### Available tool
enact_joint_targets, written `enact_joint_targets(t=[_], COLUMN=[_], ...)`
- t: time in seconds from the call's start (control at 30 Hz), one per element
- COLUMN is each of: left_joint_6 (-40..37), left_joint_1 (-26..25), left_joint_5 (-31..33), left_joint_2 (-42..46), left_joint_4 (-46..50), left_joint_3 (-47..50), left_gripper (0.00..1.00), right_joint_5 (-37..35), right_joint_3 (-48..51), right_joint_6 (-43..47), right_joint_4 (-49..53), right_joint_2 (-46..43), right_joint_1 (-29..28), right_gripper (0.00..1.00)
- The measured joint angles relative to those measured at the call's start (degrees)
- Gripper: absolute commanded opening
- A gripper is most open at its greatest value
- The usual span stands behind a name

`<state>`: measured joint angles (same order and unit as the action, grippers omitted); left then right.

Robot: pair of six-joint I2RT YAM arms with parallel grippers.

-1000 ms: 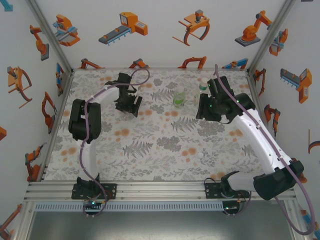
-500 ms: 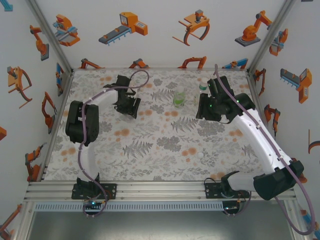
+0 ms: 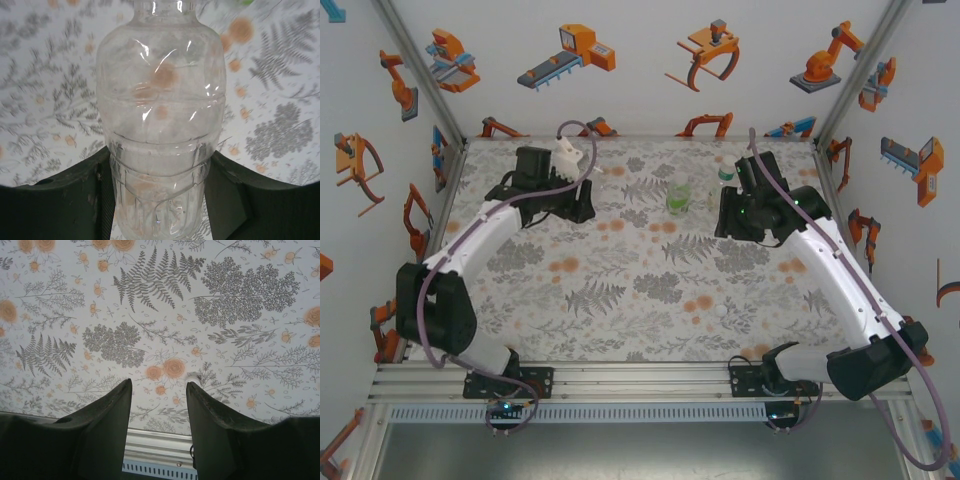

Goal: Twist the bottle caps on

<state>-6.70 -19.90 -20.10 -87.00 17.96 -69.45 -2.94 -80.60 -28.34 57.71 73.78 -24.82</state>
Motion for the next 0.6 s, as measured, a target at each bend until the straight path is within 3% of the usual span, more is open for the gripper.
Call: enact_joint_targets(t=[0.33, 0.6], left_joint_6=[3.28, 6.08], left_joint_1=[2.51, 6.08], left_joint_5=[-9.03, -13.75], left_joint_2=[14.58, 22.45], left_joint_4=[-8.39, -10.75], left_joint_3=[5.66, 7.43], left_gripper=[0.04, 0.0], right_joint_5=[-1.97, -2.05], right_joint_3=[0.98, 11.58], right_joint_6=[0.48, -1.03], right_joint_4=[2.03, 1.6], right_joint_2=[-2.89, -7.76], right_joint_1=[0.0, -0.39], right_gripper=[0.45, 0.44])
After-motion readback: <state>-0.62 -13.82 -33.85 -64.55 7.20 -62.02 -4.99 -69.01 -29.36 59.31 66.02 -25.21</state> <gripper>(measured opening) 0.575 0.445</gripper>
